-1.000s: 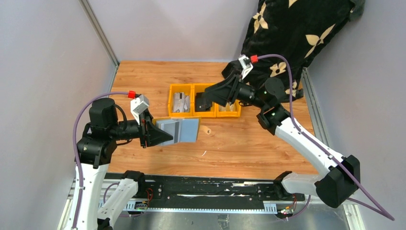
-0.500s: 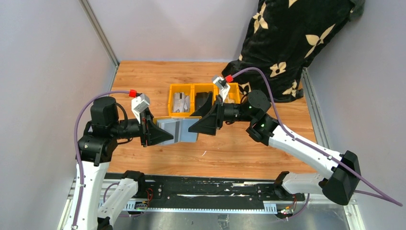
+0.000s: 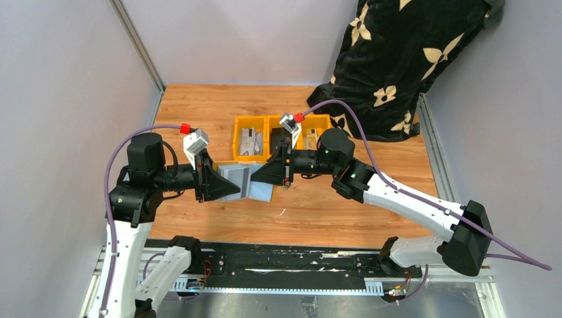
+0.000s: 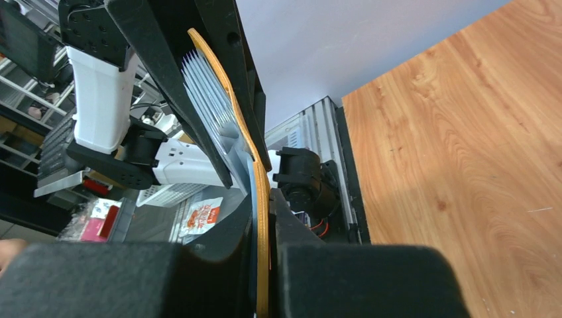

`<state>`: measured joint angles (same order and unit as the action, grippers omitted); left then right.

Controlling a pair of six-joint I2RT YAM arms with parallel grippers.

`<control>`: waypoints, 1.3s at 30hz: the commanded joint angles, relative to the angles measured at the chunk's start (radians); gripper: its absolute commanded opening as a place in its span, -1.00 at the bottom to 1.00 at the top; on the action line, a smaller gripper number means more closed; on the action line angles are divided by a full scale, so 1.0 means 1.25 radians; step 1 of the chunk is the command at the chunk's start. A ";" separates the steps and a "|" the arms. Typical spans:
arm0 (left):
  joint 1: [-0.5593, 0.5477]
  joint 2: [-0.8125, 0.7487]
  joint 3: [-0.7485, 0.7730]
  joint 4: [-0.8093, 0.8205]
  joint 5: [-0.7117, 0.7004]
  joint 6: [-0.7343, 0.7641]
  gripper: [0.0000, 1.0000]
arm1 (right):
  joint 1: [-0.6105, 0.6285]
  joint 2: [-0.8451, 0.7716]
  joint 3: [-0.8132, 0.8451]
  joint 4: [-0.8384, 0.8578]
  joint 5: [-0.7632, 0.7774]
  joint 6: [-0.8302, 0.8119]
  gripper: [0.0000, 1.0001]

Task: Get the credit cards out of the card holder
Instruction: Remove the credit card from the card holder.

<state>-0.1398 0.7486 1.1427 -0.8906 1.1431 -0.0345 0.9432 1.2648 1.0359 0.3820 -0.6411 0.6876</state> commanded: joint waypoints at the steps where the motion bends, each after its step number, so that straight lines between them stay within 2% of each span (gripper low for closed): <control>1: -0.002 -0.003 0.027 0.021 0.043 -0.008 -0.75 | 0.016 0.007 0.025 -0.035 0.064 -0.006 -0.92; 2: -0.002 -0.003 0.025 0.021 0.049 -0.010 -0.62 | 0.015 0.003 0.016 -0.029 0.075 -0.004 -0.99; 4: -0.002 -0.004 0.023 0.022 0.057 -0.014 -0.25 | 0.014 -0.007 0.004 -0.017 0.086 0.006 -1.00; 5: -0.002 -0.007 0.021 0.023 0.060 -0.014 -0.14 | 0.013 -0.013 -0.005 -0.008 0.086 0.009 -1.00; 8: -0.002 -0.014 0.017 0.024 0.069 -0.012 -0.03 | 0.010 -0.030 -0.014 -0.003 0.085 0.008 -1.00; 17: -0.002 -0.015 0.017 0.023 0.098 -0.009 -0.08 | -0.002 -0.064 -0.036 -0.005 0.072 -0.001 -1.00; 23: -0.002 -0.016 0.022 0.023 0.120 -0.005 -0.23 | -0.006 -0.073 -0.035 -0.003 0.056 -0.001 -1.00; 31: -0.002 -0.014 0.025 0.026 0.146 -0.011 -0.32 | -0.012 -0.080 -0.042 0.002 0.041 0.005 -1.00; 39: -0.002 -0.013 0.018 0.029 0.162 -0.014 -0.16 | -0.013 -0.070 -0.039 0.026 0.025 0.029 -1.00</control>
<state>-0.1398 0.7353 1.1465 -0.8608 1.2861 -0.0368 0.9413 1.1862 0.9897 0.3489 -0.6029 0.6979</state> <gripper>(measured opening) 0.416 0.041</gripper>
